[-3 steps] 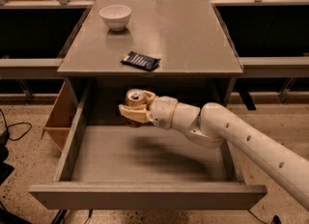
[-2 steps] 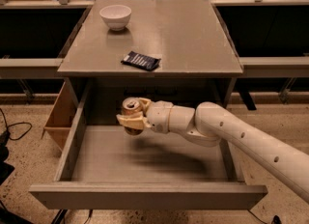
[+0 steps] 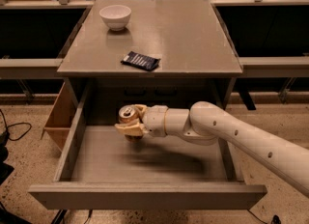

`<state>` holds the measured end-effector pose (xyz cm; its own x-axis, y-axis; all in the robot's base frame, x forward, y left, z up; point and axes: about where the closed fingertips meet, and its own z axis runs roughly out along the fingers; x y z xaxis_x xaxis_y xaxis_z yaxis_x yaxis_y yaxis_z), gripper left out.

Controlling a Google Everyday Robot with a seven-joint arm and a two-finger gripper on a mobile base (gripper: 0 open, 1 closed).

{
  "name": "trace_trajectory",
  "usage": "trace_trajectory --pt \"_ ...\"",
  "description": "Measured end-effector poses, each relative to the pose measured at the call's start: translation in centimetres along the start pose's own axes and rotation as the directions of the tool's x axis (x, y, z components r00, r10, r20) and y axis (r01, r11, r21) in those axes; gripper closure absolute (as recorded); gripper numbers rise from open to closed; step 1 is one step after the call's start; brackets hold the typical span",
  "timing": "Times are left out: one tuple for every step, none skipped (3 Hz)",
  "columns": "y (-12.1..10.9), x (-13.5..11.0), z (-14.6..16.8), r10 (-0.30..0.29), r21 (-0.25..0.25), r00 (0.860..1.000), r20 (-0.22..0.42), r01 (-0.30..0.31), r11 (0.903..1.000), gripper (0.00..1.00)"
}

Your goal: Place orange can into top drawer

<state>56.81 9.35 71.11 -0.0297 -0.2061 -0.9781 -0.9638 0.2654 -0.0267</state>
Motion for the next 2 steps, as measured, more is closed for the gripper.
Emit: trace_trajectory --pt "0.24 0.36 -0.16 0.016 0.001 0.999 0.047 -0.016 0.9999 1.0" --pt "0.24 1.14 -0.59 0.044 -0.003 0.996 0.083 -0.044 0.999 1.0"
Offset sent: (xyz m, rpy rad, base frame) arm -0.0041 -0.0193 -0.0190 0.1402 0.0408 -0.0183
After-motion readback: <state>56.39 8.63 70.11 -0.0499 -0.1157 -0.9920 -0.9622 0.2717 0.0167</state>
